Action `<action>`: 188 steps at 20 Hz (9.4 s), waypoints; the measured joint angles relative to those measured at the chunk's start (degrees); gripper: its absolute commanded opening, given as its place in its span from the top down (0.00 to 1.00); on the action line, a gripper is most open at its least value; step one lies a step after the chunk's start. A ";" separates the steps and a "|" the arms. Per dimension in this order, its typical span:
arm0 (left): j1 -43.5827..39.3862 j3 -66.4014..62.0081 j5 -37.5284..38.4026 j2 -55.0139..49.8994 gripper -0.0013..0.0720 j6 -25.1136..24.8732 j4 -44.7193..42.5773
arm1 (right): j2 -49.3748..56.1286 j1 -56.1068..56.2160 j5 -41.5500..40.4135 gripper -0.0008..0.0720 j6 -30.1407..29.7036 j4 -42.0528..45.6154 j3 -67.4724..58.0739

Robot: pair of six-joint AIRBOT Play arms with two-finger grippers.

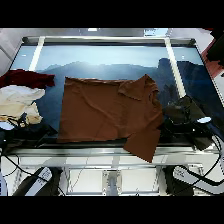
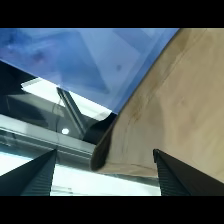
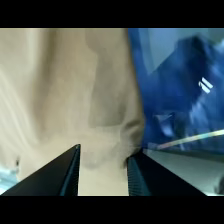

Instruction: Fold the shirts.

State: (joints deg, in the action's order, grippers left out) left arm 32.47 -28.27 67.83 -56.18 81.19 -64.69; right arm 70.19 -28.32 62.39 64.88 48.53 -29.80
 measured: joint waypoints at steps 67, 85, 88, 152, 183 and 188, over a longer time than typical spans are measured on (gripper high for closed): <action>-28.44 -57.31 -20.52 -38.32 0.97 9.66 -15.06 | 32.02 20.48 -0.76 0.96 6.95 5.68 -68.85; -28.15 -58.05 -4.31 -45.90 0.34 8.28 -14.62 | 32.68 23.63 1.46 0.64 8.15 13.29 -52.70; -26.91 -59.84 0.15 -43.17 0.34 7.32 -14.69 | 28.79 22.43 5.07 0.64 8.66 15.72 -54.25; -14.27 -1.01 -12.59 0.02 0.97 11.04 10.60 | -7.45 10.78 12.72 0.95 -11.37 -28.85 11.98; -27.50 -52.68 -31.23 -41.90 0.18 9.70 -0.28 | 30.23 21.11 -16.92 0.44 5.90 -8.22 -47.63; -28.39 -57.88 -25.38 -42.01 0.19 3.89 3.23 | 30.95 17.07 -9.49 0.29 4.85 -6.58 -52.39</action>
State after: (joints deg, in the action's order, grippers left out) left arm 4.08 -86.15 42.46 -98.19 85.08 -61.45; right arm 101.14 -11.25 52.90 69.73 41.95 -82.19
